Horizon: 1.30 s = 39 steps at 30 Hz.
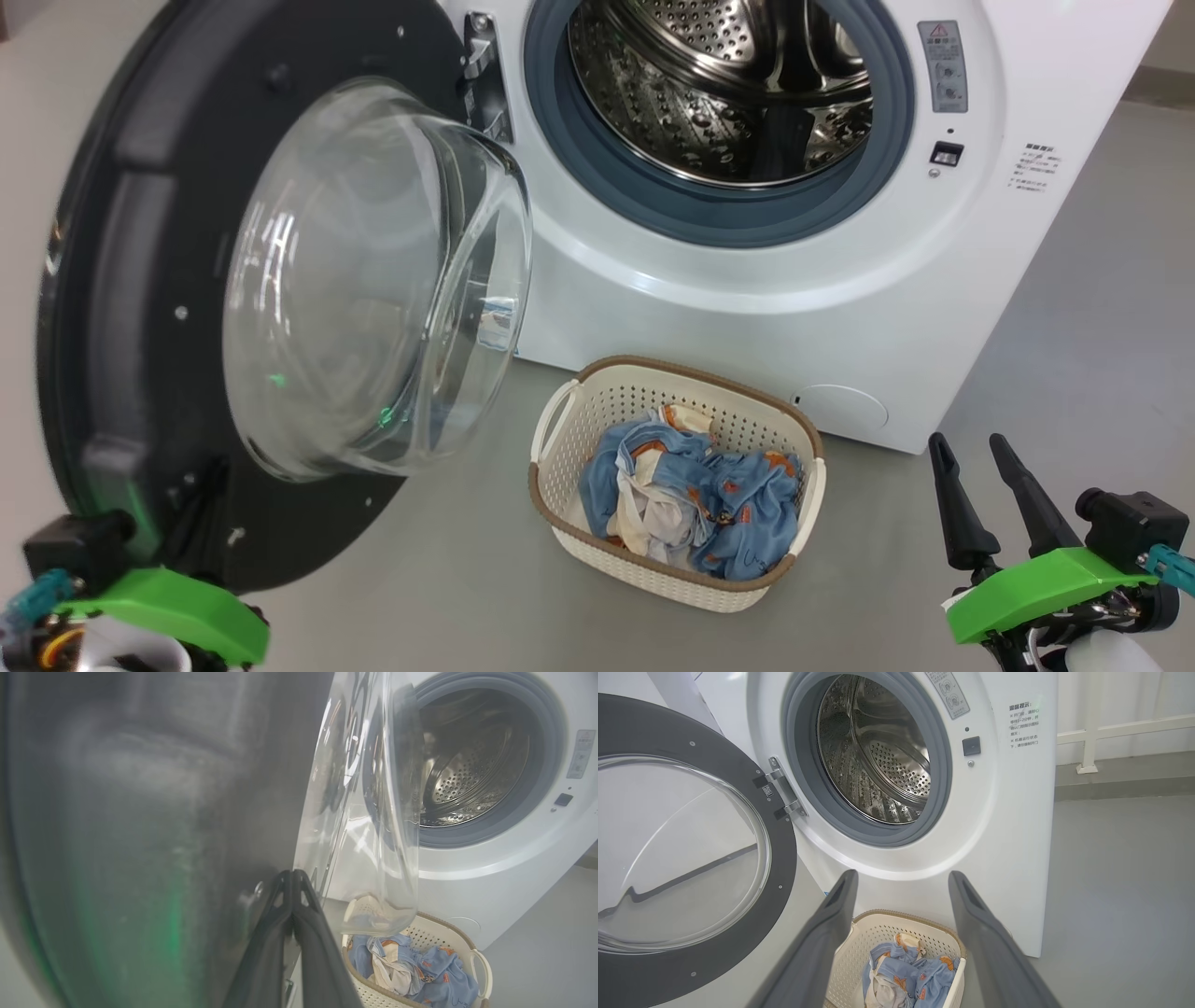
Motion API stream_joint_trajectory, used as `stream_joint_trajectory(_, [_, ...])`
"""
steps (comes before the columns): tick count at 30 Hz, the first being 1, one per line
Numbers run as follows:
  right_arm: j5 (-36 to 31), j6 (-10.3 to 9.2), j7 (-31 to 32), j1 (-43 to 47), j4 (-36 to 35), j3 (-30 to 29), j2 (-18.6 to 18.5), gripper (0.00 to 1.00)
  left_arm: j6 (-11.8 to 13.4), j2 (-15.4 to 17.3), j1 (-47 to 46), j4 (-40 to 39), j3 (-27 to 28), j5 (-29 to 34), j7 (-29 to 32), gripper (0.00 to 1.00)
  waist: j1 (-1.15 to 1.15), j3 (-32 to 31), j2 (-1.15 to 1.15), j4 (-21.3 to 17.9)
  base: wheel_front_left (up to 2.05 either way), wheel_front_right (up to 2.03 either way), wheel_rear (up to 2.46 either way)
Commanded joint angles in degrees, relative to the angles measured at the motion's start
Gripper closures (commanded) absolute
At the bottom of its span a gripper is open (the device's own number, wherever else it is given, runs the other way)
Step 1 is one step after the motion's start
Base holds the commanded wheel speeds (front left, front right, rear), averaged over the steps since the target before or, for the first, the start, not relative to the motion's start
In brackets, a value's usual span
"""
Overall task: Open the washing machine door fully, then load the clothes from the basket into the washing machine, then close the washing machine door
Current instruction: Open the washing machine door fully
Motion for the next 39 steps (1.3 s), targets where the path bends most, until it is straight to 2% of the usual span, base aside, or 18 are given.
stream_joint_trajectory(1, [-0.74, 0.43, -0.69, -1.77, -1.29, 0.87, -0.58, 0.0, 0.29, 3.54, -4.15, 0.33, 3.75, -0.53, -0.39, 1.0, 0.0, 0.81, 0.0, 0.44, 0.0, 0.0, 0.0])
stream_joint_trajectory(14, [-1.27, 0.43, -0.69, -4.01, -0.83, 1.12, -0.59, 0.0, -1.12, 8.51, -13.18, 14.01, 5.2, 0.08, -1.93, 1.0, 0.0, 3.34, 0.0, 1.03, 0.0, 0.0, 0.0])
stream_joint_trajectory(19, [-1.3, 0.43, -0.69, -4.71, -0.54, 1.0, -0.19, 0.0, -3.43, 10.47, -18.15, 21.55, 4.67, 0.51, -3.3, 1.0, 0.0, 4.14, 0.0, 0.93, 0.0, 0.0, 0.0])
stream_joint_trajectory(22, [-1.31, 0.43, -0.69, -5.18, -0.25, 1.08, 0.01, 0.0, -3.79, 11.86, -20.79, 25.35, 3.94, 1.65, -3.96, 1.0, 0.0, 4.4, 0.0, 0.83, 0.0, 0.0, 0.0])
stream_joint_trajectory(30, [-1.3, 0.43, -0.69, -5.62, 0.03, 1.26, 0.36, 0.0, -5.13, 12.89, -25.65, 33.66, 2.65, 2.28, -5.1, 1.0, 0.0, 4.43, 0.0, 0.22, 0.0, 0.0, 0.0])
stream_joint_trajectory(39, [-0.86, 0.43, -0.69, -5.19, 0.31, 1.14, 0.35, 0.0, -6.31, 12.88, -28.02, 38.12, 1.19, 2.73, -7.05, 1.0, 0.0, 3.62, 0.0, -0.29, 0.0, 0.0, 0.0])
